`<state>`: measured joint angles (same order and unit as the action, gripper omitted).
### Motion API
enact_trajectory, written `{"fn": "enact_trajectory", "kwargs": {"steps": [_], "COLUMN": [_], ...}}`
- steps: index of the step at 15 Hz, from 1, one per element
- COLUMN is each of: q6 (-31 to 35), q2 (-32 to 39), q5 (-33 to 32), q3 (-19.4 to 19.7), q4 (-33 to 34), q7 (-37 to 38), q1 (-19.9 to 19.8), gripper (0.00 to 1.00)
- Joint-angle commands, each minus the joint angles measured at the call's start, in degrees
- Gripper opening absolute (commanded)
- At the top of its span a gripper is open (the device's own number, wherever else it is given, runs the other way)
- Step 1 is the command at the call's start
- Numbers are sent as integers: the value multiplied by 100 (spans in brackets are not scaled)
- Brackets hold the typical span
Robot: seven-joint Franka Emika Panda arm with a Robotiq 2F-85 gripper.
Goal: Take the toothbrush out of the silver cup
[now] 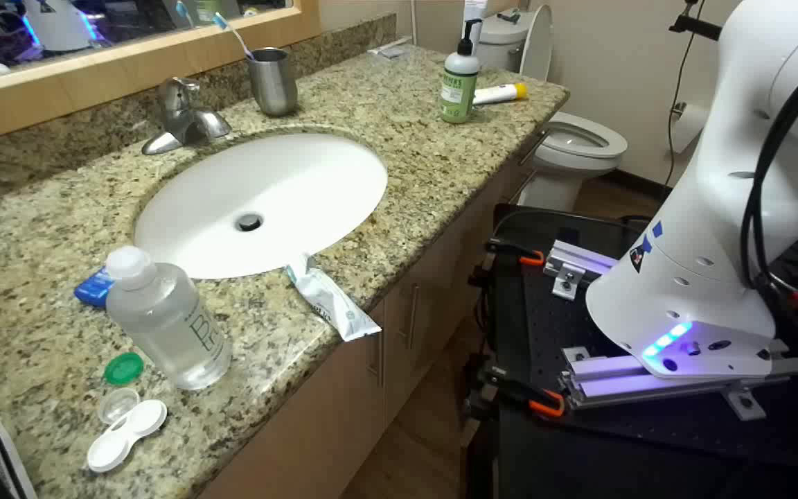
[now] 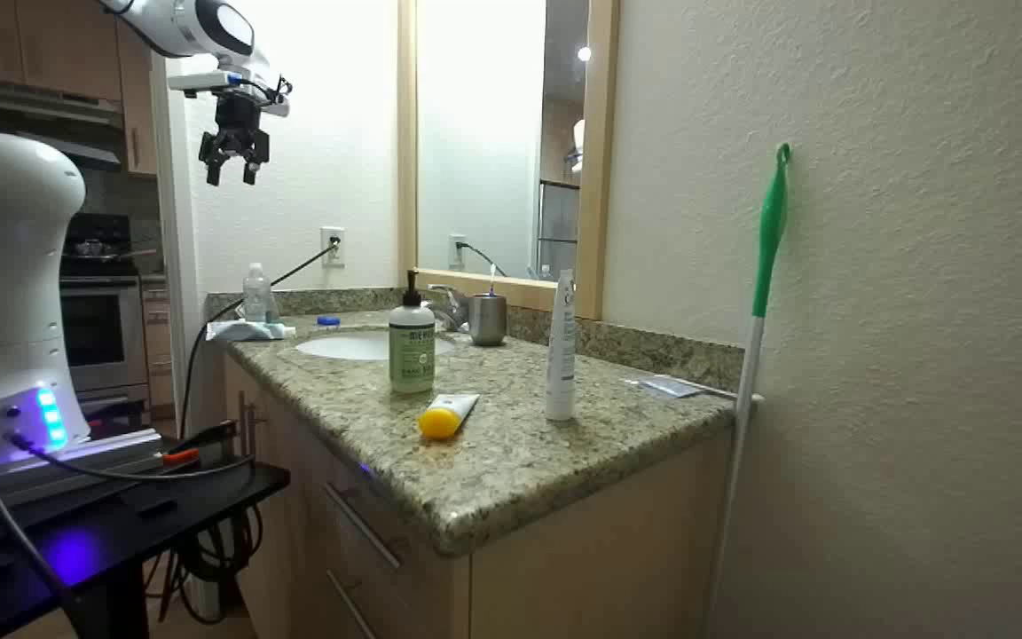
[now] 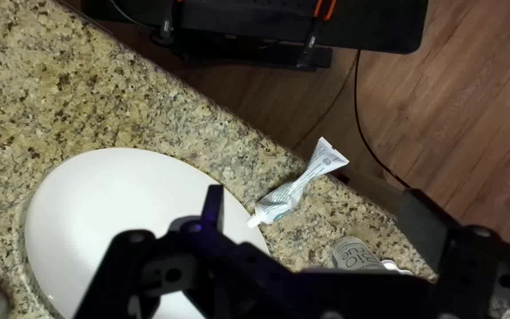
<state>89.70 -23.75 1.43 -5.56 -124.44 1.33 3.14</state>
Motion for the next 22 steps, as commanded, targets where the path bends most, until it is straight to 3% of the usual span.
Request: {"fn": "enact_trajectory", "kwargs": {"steps": [1, 5, 9, 12, 13, 16, 17, 20, 22], "q6": [-15, -15, 1299, 2465, 2732, 2413, 2619, 2590, 3964], "q2": [7, 7, 474, 852, 1103, 1413, 1214, 1393, 1631], "q5": [-12, -12, -1617, -2180, -1900, -491, -1005, -617, -873], "q3": [32, 32, 332, 735, 897, 1120, 1061, 1059, 1140], "q4": [15, 15, 209, 321, 416, 769, 452, 656, 538], "q7": [14, 14, 81, 280, 320, -50, 75, 20, 225], "q1": [41, 41, -491, -810, -838, -668, -811, -729, -850], "gripper": [100, 100, 100, 100, 100, 100, 100, 100, 100]}}
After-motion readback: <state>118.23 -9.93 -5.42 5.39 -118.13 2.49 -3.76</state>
